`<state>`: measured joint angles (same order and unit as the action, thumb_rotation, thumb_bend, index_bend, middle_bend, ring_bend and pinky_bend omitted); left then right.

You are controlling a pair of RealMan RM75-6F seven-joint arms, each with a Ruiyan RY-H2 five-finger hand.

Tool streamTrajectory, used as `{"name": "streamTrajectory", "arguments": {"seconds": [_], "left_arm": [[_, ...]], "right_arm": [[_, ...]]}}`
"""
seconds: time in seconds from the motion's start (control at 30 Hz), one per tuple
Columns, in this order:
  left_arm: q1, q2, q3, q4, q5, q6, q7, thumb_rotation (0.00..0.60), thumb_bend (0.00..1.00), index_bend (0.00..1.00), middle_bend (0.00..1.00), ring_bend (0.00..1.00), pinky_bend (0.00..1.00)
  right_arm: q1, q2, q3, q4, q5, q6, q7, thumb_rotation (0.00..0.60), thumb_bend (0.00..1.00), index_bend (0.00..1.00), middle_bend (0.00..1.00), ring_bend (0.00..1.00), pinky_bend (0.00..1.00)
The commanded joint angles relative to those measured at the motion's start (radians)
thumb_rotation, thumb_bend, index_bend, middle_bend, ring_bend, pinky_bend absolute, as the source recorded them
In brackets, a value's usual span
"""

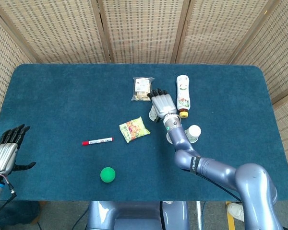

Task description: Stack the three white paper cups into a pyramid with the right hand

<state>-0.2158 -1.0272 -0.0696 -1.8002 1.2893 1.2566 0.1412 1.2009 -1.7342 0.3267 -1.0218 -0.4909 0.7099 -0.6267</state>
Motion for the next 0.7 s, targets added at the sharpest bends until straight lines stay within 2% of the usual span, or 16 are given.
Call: {"name": "streamTrajectory", "arguments": {"seconds": [0.03,0.13,0.27,0.37,0.57,0.7], "left_arm": [[-0.001,-0.002,0.0,0.001,-0.003,0.0,0.003,0.6,0.0,0.0,0.0,0.0,0.0],[-0.002,-0.003,-0.001,0.001,-0.007,0.0,0.006,0.6,0.0,0.0,0.0,0.0,0.0],[-0.005,-0.006,0.001,0.002,-0.012,-0.004,0.01,0.6,0.0,0.0,0.0,0.0,0.0],[-0.006,-0.006,0.002,0.001,-0.012,-0.004,0.011,0.6,0.0,0.0,0.0,0.0,0.0],[-0.002,-0.004,0.008,-0.007,0.002,0.006,0.011,0.6,0.0,0.0,0.0,0.0,0.0],[0.003,0.001,0.014,-0.013,0.021,0.017,0.003,0.6,0.0,0.0,0.0,0.0,0.0]], "right_arm": [[0.023,-0.053,-0.009,0.084,0.0,-0.036,0.024,0.6,0.07,0.25,0.25,0.15,0.24],[0.026,-0.073,-0.006,0.122,-0.015,-0.04,0.045,0.6,0.12,0.31,0.32,0.23,0.3],[0.023,-0.107,-0.004,0.185,-0.061,-0.013,0.075,0.6,0.25,0.46,0.45,0.38,0.52],[0.017,-0.115,0.01,0.196,-0.083,-0.01,0.111,0.6,0.29,0.53,0.53,0.47,0.59],[-0.001,-0.082,0.034,0.138,-0.148,0.025,0.167,0.6,0.34,0.55,0.56,0.51,0.64],[-0.021,-0.019,0.044,0.021,-0.181,0.077,0.164,0.6,0.35,0.55,0.56,0.51,0.64]]}}
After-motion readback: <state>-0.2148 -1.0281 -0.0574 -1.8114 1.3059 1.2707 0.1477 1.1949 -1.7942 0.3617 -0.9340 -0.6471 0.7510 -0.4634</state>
